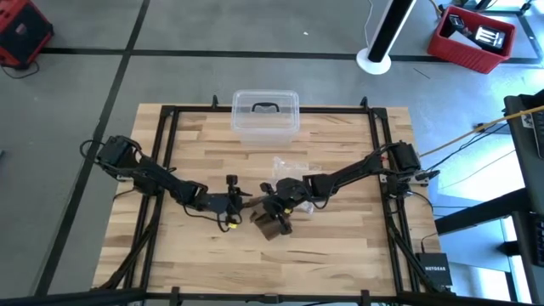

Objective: Roll bandage
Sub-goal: Roll the brown bandage

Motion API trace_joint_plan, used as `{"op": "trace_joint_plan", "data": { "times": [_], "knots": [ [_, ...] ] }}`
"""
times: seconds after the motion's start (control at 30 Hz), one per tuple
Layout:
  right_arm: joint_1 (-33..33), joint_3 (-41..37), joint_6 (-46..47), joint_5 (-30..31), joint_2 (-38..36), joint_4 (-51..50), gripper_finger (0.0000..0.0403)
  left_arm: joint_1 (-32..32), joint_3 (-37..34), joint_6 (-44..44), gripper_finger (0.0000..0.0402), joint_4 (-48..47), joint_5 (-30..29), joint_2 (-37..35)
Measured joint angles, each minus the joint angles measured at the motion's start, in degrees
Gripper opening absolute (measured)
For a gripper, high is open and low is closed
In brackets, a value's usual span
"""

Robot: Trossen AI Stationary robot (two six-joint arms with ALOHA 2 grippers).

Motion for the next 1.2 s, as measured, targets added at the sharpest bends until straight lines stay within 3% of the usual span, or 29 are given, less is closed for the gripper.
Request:
{"op": "trace_joint_plan", "data": {
  "times": [0.2, 0.4, 0.47, 0.57, 0.7, 0.9, 1.2],
  "knots": [
    [0.00, 0.00, 0.64, -0.07, -0.07, 0.98, 0.0005, 0.43, 0.98, -0.69, 0.0016, 2.25, 1.31, 2.74],
    [0.00, 0.00, 7.48, 0.34, -0.07, -0.27, 0.0005, 0.28, 2.86, -2.18, 0.0004, 2.11, 1.29, 2.95],
    [0.01, 0.00, 8.94, 4.32, -0.09, -0.49, 0.0008, -0.31, 3.21, -3.19, 0.0003, 1.93, 0.30, 1.59],
    [0.04, -0.02, 8.96, 16.13, -2.15, -3.00, 0.0021, -1.67, 3.50, -4.51, 0.0002, 0.69, -1.90, -1.13],
    [0.28, 0.00, 7.93, 19.20, -7.56, -4.98, 0.0050, -3.83, 3.50, -7.35, 0.0002, -3.71, -6.78, -5.82],
    [2.27, 0.05, 6.06, 14.32, -15.65, -7.37, 0.0125, -6.50, 4.18, -8.34, 0.0001, -10.09, -14.67, -13.66],
    [5.97, 0.04, 5.20, 12.96, -26.67, -21.54, 0.0216, -6.78, 4.26, -1.76, 0.0000, -8.42, -25.02, -21.02]
  ]
}}
